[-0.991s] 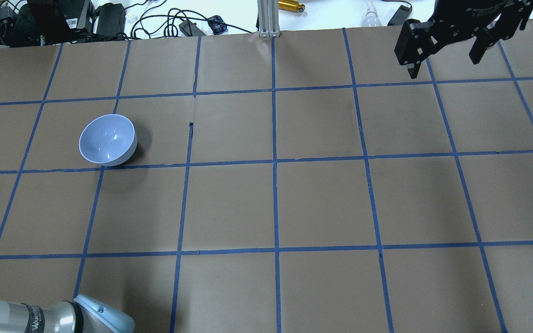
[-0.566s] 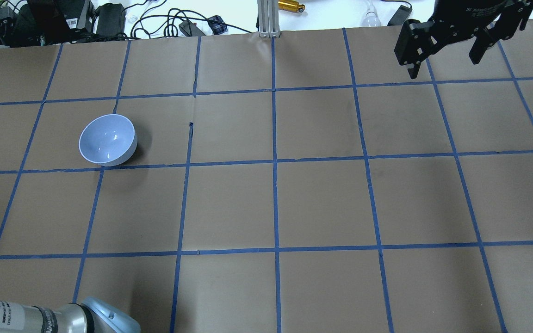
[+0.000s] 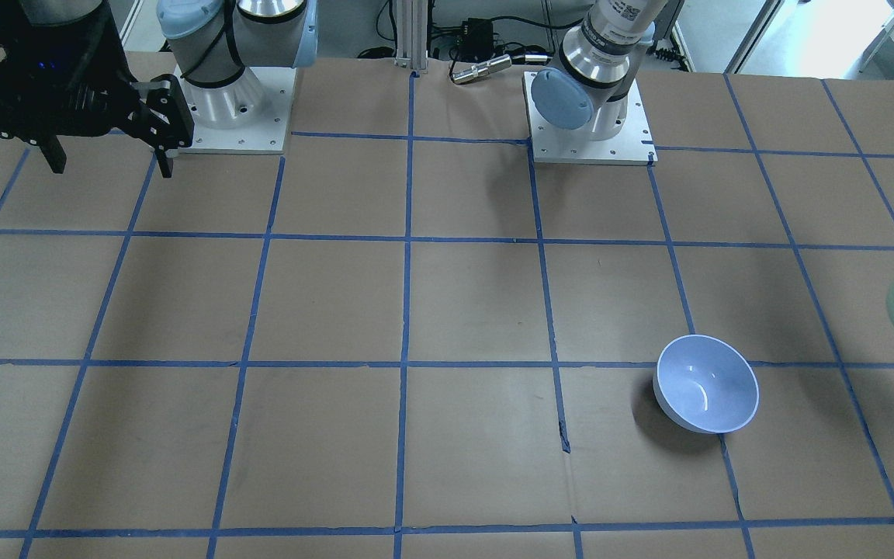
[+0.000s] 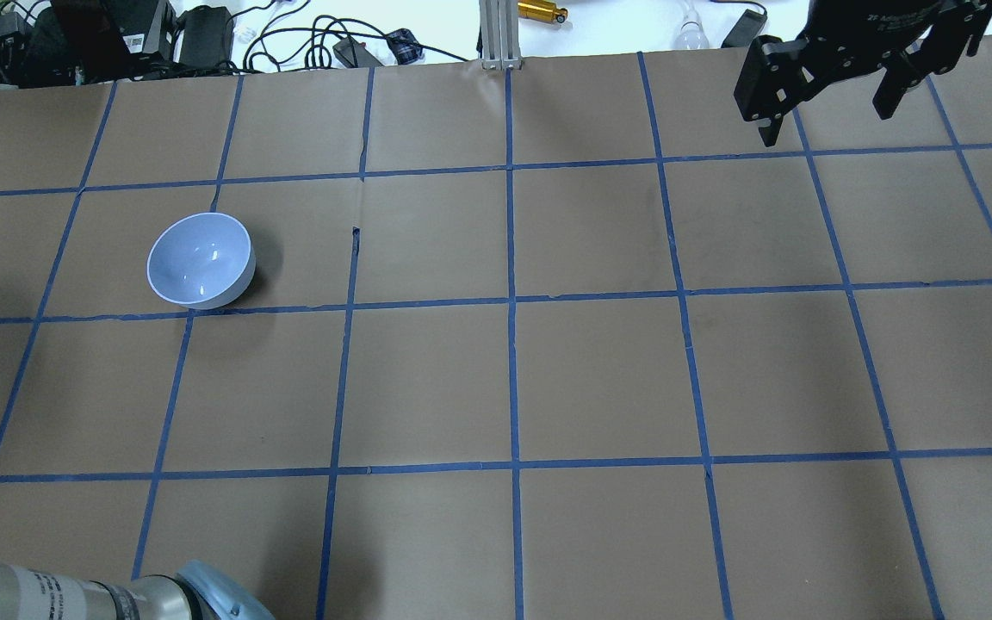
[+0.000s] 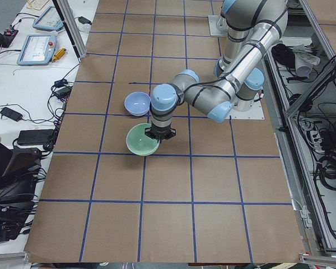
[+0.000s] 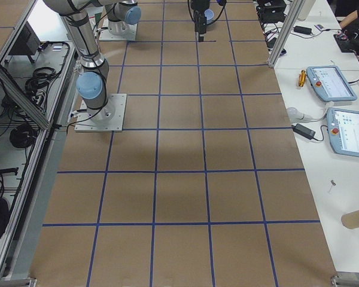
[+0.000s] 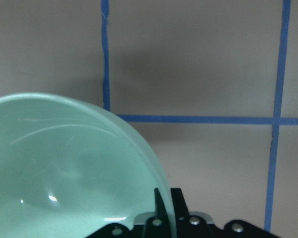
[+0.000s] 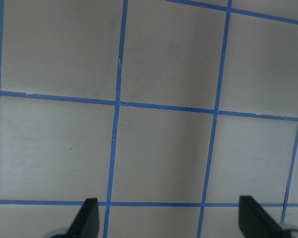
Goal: Stack green bowl on blue bowl
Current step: 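Carry the green bowl over the light blue bowl with the left gripper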
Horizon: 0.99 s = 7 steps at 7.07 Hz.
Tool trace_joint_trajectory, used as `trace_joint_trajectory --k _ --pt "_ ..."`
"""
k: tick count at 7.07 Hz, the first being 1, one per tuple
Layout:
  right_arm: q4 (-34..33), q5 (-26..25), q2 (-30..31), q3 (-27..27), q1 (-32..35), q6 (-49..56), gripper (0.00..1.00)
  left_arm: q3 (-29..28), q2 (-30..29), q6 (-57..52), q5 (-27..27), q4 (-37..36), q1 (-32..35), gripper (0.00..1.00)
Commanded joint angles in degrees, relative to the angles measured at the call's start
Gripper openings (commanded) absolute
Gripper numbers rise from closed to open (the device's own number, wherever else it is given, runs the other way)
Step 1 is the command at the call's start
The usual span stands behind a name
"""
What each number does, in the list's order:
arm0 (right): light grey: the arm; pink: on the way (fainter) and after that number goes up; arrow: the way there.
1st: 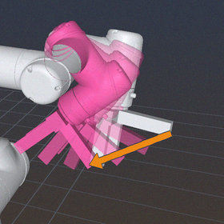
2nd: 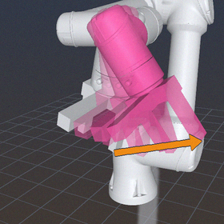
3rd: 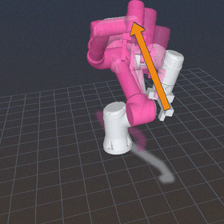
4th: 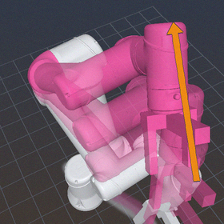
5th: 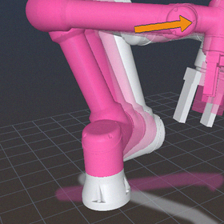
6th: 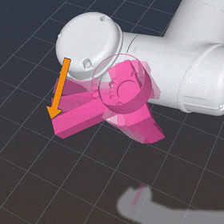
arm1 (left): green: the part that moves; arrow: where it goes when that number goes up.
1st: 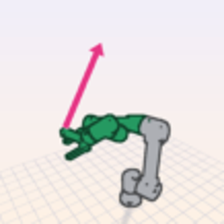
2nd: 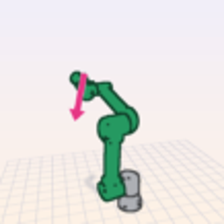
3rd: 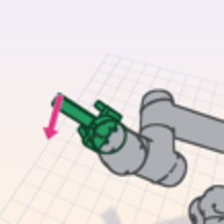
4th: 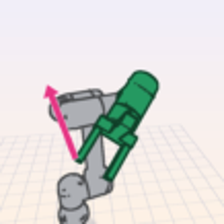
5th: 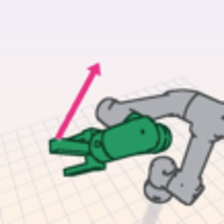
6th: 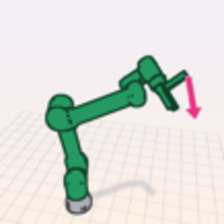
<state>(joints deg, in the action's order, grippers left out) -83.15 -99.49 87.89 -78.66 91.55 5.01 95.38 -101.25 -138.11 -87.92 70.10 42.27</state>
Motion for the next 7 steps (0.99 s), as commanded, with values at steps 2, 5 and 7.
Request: trace_joint_trajectory --k 2,5,7 --pt "0.0 0.0 0.0 0.0 0.03 0.0 1.0 1.38 4.39 10.02 0.91 2.49 13.07 0.0" --pt "0.0 0.0 0.0 0.0 -0.05 0.0 1.0 7.43 4.13 22.67 0.91 0.3 20.82 0.0" --pt "0.0 0.0 0.0 0.0 0.03 0.0 1.0 10.07 4.22 22.71 0.91 -2.41 23.12 0.0"
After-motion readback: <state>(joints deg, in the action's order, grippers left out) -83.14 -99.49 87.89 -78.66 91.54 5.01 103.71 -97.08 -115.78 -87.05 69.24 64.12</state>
